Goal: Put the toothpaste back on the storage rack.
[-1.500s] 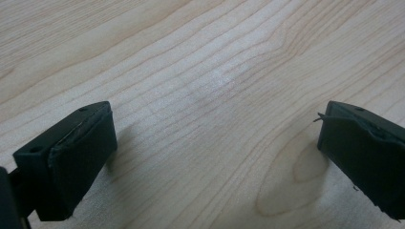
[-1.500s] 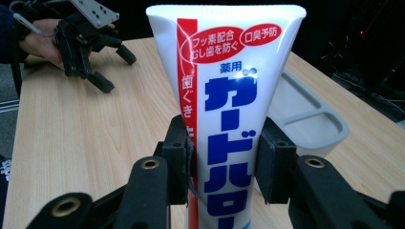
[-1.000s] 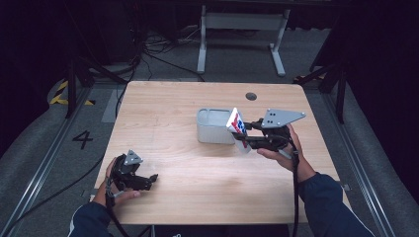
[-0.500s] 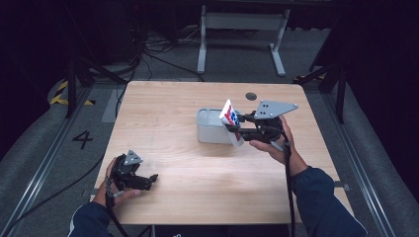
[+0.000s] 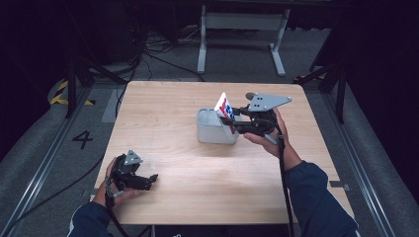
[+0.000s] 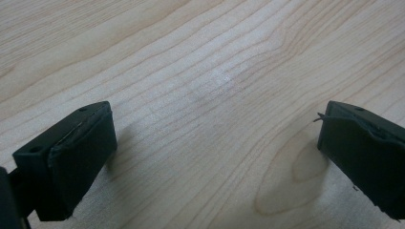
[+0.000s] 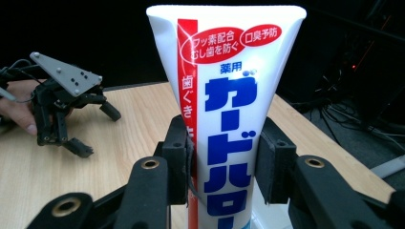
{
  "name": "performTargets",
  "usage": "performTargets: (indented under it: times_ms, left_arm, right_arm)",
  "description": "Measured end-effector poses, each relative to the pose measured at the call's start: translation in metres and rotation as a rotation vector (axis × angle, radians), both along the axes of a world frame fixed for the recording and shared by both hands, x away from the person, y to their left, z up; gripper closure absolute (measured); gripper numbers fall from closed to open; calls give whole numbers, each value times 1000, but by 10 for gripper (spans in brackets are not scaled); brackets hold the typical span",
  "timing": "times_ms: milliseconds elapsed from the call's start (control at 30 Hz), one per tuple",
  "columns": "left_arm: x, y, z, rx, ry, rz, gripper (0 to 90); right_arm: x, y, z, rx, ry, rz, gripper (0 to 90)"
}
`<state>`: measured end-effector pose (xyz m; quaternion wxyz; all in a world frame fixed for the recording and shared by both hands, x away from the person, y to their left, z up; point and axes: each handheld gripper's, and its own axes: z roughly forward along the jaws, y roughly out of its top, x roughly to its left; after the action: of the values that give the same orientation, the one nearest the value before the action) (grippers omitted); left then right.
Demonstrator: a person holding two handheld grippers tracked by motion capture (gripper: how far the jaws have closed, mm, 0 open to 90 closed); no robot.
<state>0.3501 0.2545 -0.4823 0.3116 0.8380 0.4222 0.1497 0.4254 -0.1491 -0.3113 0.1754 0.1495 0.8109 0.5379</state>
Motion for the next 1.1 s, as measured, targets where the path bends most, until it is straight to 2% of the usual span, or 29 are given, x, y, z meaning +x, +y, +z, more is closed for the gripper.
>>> performTargets:
  times_ms: [233,533,1100]
  left_arm:
    - [0,0,0,0,0,0,0]
    - [0,0,0,-2,-3,1,0]
    - [1,1,0,7,-6,-15,0]
  right_arm:
    - [6,5,5,9,-13,-13,631]
    - [18,11,6,34,-3,-32,633]
    - [42,21,0,37,10,-50,633]
